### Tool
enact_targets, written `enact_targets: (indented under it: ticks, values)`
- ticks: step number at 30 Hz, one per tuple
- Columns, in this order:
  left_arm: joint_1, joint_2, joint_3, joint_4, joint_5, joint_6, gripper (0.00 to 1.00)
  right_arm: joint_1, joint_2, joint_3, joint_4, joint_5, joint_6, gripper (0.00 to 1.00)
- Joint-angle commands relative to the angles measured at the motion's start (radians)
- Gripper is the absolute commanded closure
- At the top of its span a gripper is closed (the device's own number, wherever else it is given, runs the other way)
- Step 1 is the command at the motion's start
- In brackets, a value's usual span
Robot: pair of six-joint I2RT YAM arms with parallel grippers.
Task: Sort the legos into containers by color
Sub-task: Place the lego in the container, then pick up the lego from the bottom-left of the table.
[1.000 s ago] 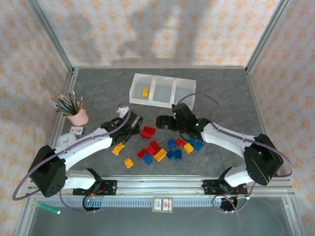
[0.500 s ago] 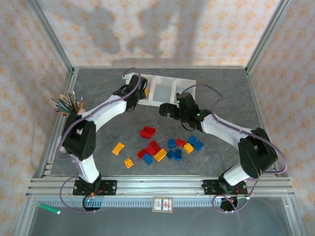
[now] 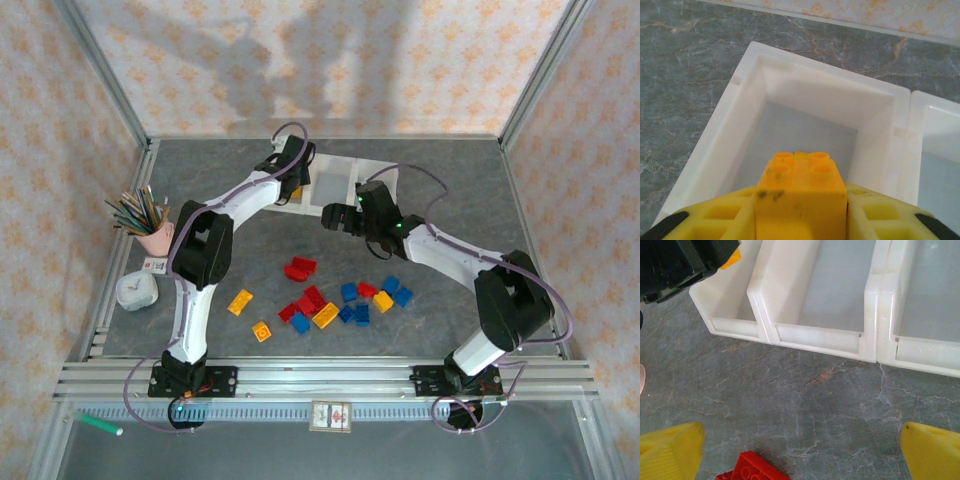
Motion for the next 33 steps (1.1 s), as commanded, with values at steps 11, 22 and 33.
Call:
enact_targets:
  ticks: [11, 22, 33]
  values:
    - [0.012, -0.137, -0.039, -0.073, 0.069, 0.025, 0.45, -0.001, -0.023, 0.057, -0.038, -0.031, -0.058, 0.0]
    - [0.007, -0.587, -0.614, -0.048, 0.107, -0.075, 0.39, 0.098, -0.066, -0.008, -0.098, -0.07, -0.072, 0.0]
    - [-0.077, -0.918, -0.998, -0.199, 0.027, -0.279, 0.3, 0.245, -0.133, -0.128, -0.071, -0.035, 0.005, 0.0]
